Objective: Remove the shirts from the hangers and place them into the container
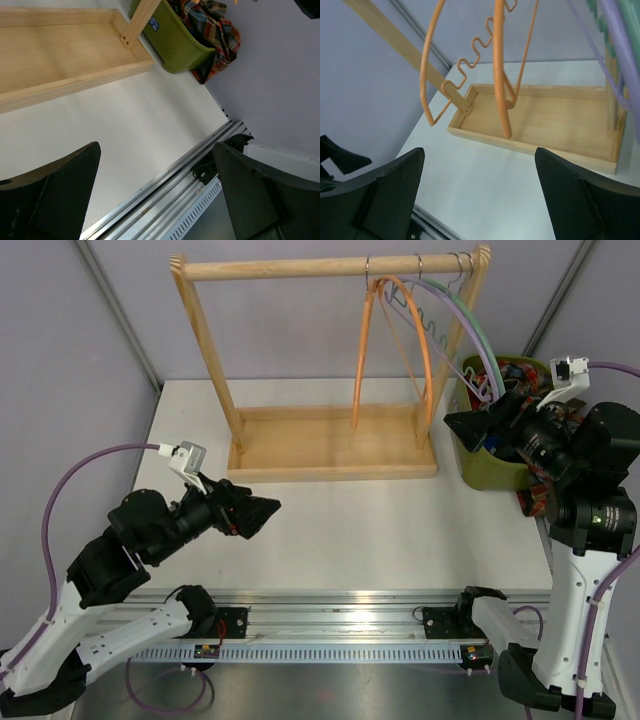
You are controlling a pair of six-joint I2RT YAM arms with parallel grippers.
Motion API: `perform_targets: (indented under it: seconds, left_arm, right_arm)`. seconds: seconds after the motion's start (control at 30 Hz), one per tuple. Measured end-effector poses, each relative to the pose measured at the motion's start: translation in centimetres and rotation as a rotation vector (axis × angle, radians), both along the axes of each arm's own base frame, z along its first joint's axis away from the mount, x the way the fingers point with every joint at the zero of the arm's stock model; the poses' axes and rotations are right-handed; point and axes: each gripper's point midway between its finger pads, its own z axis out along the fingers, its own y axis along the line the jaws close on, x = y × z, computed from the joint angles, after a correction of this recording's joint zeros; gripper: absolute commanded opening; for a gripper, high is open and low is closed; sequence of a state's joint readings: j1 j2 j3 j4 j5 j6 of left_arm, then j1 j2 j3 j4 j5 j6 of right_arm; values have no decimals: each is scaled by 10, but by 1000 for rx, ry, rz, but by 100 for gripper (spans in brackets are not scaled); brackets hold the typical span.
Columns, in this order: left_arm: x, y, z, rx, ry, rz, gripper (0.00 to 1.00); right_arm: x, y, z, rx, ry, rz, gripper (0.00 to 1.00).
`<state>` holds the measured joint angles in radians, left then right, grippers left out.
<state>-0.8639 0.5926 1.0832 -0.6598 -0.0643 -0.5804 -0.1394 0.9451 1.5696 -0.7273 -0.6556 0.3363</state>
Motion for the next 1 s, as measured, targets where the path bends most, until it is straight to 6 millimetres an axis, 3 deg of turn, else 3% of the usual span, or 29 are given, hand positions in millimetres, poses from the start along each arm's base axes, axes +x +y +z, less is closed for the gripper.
perform_targets:
  seconds: [0.43, 0.67, 0.77, 0.9, 1.0]
  left_arm:
    - [3, 8, 20, 3, -40, 33, 99]
    - [10, 1, 22, 26, -37, 30, 99]
    - [11, 0, 24, 35, -41, 30, 99]
    - [10, 4, 29, 40, -50, 37, 99]
    - [9, 8, 36, 35, -66, 45, 99]
  right_arm:
    - [-48, 44, 11, 70, -23, 272, 99]
    - [-40, 81, 27, 99, -25, 459, 99]
    - [-33, 116, 27, 81, -8, 560, 100]
    - [-19, 159, 7, 12, 57, 607, 99]
    - [-15, 167, -2, -25, 80, 593, 99]
